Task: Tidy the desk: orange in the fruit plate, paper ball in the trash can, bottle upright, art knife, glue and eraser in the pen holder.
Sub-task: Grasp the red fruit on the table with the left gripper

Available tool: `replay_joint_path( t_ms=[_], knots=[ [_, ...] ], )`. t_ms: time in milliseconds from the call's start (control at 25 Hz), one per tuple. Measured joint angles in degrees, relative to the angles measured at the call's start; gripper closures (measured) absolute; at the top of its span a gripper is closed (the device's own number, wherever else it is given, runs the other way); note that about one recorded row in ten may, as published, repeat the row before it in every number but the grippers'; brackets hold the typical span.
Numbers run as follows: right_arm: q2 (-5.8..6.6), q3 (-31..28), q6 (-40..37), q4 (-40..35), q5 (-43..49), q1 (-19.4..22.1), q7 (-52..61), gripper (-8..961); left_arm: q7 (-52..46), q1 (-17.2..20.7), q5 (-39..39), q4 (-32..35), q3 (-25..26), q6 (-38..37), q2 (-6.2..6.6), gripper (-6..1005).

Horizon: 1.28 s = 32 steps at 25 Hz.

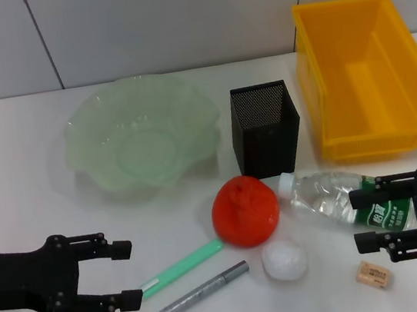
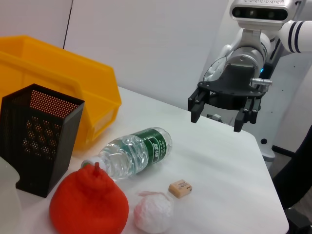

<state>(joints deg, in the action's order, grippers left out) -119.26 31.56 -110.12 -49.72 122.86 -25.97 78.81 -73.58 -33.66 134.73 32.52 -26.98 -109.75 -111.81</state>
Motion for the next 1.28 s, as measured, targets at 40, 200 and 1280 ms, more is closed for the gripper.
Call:
replay_joint_path(
  t_ms=[40, 200, 1280],
  knots=[
    [0.00, -0.02, 0.00, 0.01, 0.00, 0.01, 0.00, 285, 0.01, 0.00, 0.00, 0.00, 0.00, 0.19, 0.01, 188],
    [0.00, -0.02, -0.01, 0.04, 0.00, 0.03, 0.00, 283, 0.01, 0.00, 0.00, 0.00, 0.00, 0.23, 0.01, 188],
    [0.88, -1.48, -8.16, -10.97, 0.38, 9.91, 2.64, 273, 0.16, -3.16, -3.86, 0.80, -0.03, 8.96, -6.73, 188]
  ],
)
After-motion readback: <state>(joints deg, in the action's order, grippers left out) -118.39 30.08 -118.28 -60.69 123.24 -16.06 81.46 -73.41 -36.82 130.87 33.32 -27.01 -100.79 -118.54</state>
